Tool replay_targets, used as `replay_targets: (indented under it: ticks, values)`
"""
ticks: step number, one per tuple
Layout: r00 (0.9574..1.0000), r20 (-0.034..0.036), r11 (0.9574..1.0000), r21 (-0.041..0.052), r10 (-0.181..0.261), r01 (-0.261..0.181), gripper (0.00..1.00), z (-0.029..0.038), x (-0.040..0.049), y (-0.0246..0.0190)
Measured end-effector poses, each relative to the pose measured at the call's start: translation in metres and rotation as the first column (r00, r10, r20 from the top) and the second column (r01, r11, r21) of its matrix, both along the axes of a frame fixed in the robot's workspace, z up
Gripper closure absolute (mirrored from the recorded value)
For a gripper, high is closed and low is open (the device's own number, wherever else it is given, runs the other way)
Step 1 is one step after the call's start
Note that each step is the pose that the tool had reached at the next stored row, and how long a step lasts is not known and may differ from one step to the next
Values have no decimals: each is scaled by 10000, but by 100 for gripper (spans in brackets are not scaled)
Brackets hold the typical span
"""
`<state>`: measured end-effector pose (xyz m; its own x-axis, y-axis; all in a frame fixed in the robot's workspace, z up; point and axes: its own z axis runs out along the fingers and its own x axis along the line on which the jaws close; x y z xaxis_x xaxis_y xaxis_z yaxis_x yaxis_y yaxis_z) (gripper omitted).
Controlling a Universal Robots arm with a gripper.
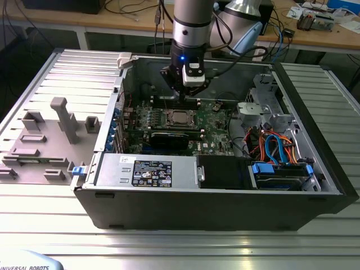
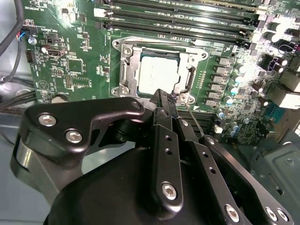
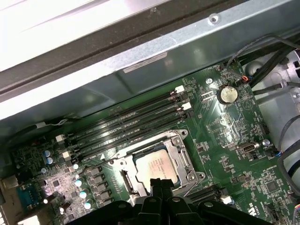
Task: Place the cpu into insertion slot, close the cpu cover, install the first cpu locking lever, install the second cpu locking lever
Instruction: 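Install the first cpu locking lever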
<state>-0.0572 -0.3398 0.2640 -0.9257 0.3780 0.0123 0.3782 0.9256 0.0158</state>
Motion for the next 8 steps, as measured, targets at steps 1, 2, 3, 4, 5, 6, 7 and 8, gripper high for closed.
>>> replay_targets:
  ticks: [1,2,3,4,5,6,7,8]
  values:
    - [10000,13,10000,1,5,-5,89,0,-10,0]
    - [10000,20,10000,0,8,-8,89,0,-17,0]
    - [10000,28,10000,-1,12,-12,89,0,-26,0]
    - [10000,38,10000,1,15,-15,89,0,-35,0]
    - [10000,40,10000,3,15,-15,89,0,-36,0]
    - [10000,41,10000,3,16,-16,89,0,-36,0]
    - [10000,41,10000,3,17,-17,89,0,-36,0]
    - [10000,41,10000,3,16,-16,89,0,-36,0]
